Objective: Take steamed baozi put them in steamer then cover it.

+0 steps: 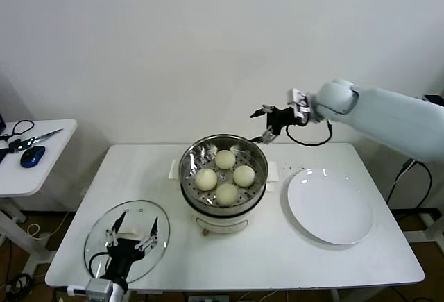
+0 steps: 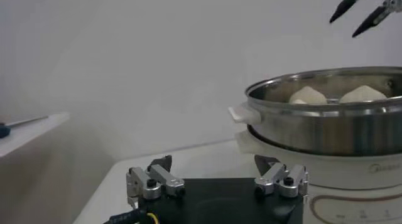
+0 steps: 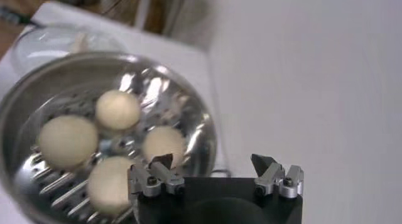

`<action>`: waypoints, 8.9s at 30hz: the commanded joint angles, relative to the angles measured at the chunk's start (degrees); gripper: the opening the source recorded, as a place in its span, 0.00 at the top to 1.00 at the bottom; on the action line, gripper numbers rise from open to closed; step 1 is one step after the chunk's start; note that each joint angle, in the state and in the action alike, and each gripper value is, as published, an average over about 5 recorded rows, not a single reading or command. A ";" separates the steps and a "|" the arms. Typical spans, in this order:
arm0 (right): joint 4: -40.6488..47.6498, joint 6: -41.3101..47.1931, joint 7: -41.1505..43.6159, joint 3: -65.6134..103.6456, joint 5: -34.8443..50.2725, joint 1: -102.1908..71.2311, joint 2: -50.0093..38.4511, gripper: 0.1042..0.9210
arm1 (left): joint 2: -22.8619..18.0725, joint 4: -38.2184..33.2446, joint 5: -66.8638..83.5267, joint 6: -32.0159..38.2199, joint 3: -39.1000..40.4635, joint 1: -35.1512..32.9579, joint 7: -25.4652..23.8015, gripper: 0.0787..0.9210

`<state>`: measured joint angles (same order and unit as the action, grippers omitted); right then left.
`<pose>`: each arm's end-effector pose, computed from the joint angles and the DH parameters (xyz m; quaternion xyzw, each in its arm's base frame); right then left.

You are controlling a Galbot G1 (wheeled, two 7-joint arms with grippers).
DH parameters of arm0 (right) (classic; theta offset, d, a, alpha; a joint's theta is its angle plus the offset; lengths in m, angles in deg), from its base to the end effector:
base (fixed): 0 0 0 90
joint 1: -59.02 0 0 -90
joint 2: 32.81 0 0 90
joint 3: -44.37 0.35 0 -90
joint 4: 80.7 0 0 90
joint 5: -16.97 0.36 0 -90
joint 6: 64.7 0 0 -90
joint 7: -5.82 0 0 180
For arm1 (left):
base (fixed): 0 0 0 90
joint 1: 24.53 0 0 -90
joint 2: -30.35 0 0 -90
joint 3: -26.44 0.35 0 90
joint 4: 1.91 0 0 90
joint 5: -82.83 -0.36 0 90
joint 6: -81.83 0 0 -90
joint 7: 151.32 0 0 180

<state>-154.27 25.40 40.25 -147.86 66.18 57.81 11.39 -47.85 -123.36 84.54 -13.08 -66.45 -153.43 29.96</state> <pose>0.5553 -0.0886 -0.0849 0.5100 -0.7694 0.3632 0.1263 0.1410 0.0483 -0.3137 -0.0231 -0.9905 -0.0863 0.1041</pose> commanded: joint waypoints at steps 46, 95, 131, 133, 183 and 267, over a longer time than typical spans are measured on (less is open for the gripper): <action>-20.96 -6.12 -21.37 108.06 -18.74 -104.11 11.53 0.12 | -1.30 14.40 -84.30 0.39 -2.63 1.09 3.50 0.12; -15.77 -8.31 -18.71 107.79 -25.84 -103.12 14.37 0.12 | 0.13 30.79 -78.54 6.42 -4.23 15.91 11.12 0.66; -8.43 -9.14 -18.40 104.79 -29.23 -96.19 13.81 0.12 | 25.66 -5.61 -70.32 -26.68 9.93 15.65 0.72 0.92; -7.96 -9.16 -18.39 104.44 -29.54 -95.72 13.85 0.12 | 27.70 -5.56 -70.25 -29.04 13.06 18.42 -1.33 0.92; -5.18 -11.13 -17.00 108.87 -32.61 -97.57 14.74 0.12 | -5.94 21.45 -87.22 -40.09 42.74 49.66 -17.71 0.92; -7.61 -7.23 -17.73 109.98 -35.12 -97.73 14.93 0.12 | 6.99 0.16 -78.83 -38.61 38.66 35.01 -12.74 0.13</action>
<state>-160.61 16.80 22.93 -38.05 30.80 -39.48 26.01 -45.03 -113.07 1.24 -50.37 -24.46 -111.01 11.71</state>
